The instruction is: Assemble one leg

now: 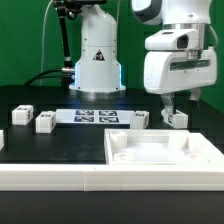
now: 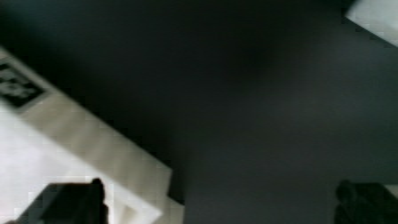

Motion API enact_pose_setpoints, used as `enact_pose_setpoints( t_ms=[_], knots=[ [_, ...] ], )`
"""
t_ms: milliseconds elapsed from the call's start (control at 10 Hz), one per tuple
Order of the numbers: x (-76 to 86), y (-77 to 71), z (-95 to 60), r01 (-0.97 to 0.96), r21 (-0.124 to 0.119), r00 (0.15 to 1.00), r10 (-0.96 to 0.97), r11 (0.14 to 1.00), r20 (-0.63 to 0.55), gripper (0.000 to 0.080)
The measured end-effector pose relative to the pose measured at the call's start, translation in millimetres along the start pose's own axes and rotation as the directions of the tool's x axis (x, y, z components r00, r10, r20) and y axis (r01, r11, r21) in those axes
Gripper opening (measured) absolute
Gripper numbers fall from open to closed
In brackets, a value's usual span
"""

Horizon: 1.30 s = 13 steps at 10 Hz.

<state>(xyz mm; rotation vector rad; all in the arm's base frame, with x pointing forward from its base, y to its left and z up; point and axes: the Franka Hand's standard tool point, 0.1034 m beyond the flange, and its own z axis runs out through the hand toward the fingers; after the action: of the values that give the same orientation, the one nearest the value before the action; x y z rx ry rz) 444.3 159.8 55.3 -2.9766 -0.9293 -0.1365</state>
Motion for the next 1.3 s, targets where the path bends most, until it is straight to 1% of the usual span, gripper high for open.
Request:
enact_pose_setpoints(
  t_ms=[100, 300, 400, 500, 600, 700, 900, 1000, 1100, 1200, 1300],
  knots=[
    [-0.3, 1.7, 0.0, -0.055, 0.006, 0.998, 0.055, 0.998, -0.001, 0.0649],
    [0.0, 0.4, 0.5, -0.157, 0.014, 0.988, 0.157, 0.987, 0.0, 0.0649],
    [-1.7, -2.2, 3.6, -0.268, 0.02, 0.963, 0.268, 0.963, 0.007, 0.0649],
    [-4.0, -9.0, 7.8, -0.334, 0.025, 0.942, 0.334, 0.942, 0.007, 0.0649],
    [-9.8, -15.7, 13.0, -0.428, 0.033, 0.904, 0.428, 0.903, 0.006, 0.0649],
    [-13.9, -18.7, 16.4, -0.43, 0.038, 0.903, 0.43, 0.902, 0.0, 0.0649],
    [-13.5, -17.5, 16.3, -0.427, 0.031, 0.904, 0.426, 0.904, 0.031, 0.0649],
    [-12.0, -17.2, 16.0, -0.426, 0.032, 0.904, 0.426, 0.904, 0.025, 0.0649],
    [-18.6, -20.4, 18.6, -0.433, 0.021, 0.899, 0.43, 0.901, 0.083, 0.0649],
    [-24.9, -27.6, 20.5, -0.421, 0.004, 0.893, 0.413, 0.907, 0.18, 0.0649],
    [-26.9, -32.9, 22.5, -0.41, -0.005, 0.885, 0.399, 0.912, 0.24, 0.0649]
  ],
)
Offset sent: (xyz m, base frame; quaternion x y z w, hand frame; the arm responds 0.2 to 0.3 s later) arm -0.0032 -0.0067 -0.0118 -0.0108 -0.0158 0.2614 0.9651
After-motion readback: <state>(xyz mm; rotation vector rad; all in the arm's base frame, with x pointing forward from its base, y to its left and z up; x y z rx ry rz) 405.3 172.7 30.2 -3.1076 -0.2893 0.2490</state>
